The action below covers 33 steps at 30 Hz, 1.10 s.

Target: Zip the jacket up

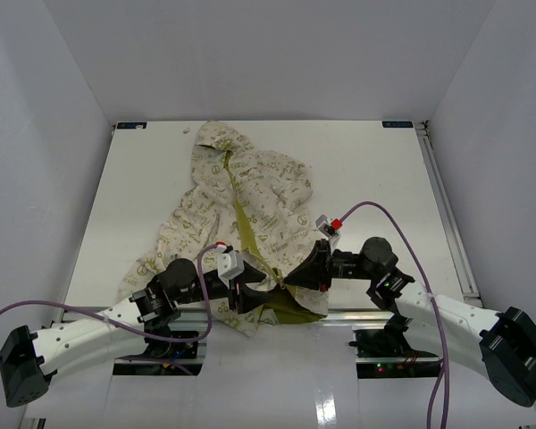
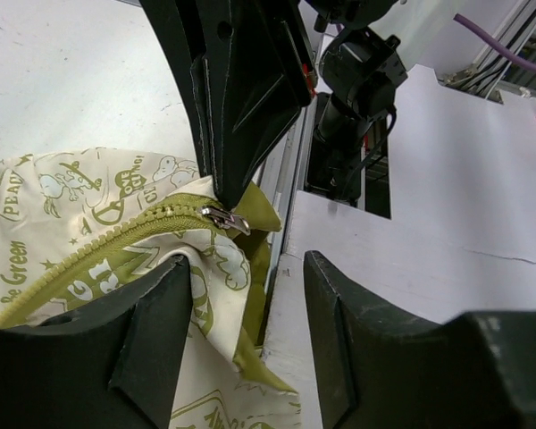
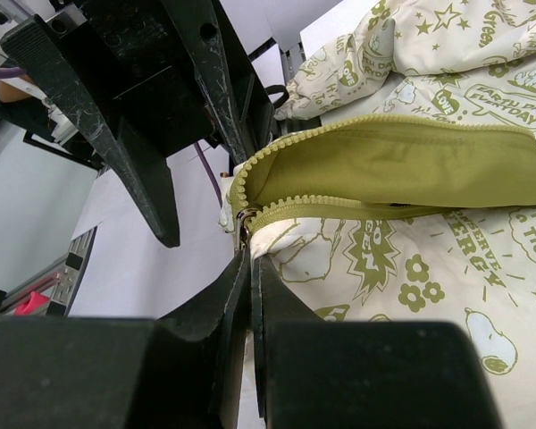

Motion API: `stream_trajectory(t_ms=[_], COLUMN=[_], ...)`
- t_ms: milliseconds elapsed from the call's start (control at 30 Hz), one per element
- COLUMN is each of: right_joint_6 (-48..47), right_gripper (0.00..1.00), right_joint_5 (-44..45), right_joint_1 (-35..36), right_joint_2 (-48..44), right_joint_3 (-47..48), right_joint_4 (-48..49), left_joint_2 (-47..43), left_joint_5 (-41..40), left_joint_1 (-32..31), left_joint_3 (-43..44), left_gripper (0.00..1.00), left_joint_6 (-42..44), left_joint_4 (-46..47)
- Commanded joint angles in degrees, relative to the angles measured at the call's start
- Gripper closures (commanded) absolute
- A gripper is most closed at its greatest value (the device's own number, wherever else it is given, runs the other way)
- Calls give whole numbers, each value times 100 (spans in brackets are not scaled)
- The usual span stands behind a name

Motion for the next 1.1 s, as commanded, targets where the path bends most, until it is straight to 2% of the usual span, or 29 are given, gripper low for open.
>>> stream_trajectory(t_ms=[0,233,300,367,467,733,1067], right_joint_6=[63,123,123,130,133,142,132], right_gripper=[92,92,92,92,92,92,92], right_joint_5=[82,57,56,64,67,65,49], right_joint_1=[-25,-28,-28,-33,-33,-33,-25], right_joint_2=[-104,-83,-121,-159,-201,-166,-140], right_joint_3=[48,-3,-19,-31,-51,-68,-42], right_joint_4=[357,478,482,480,478,514,558], left_joint_2=[45,674,754,801,785,639,880], left_joint_5=[-210,-456,-494,-487,-466,-353,-8], left_joint_1=[-24,-24,-24,-24,-24,-24,-24], left_joint_3=[314,525,557,581,582,506,743], left_gripper=[37,39,43,51,71,99,100], left_joint_6=[-237,-344,-323,-294,-282,-220,-56], left_joint_4=[0,-13,21,45,50,154,-191])
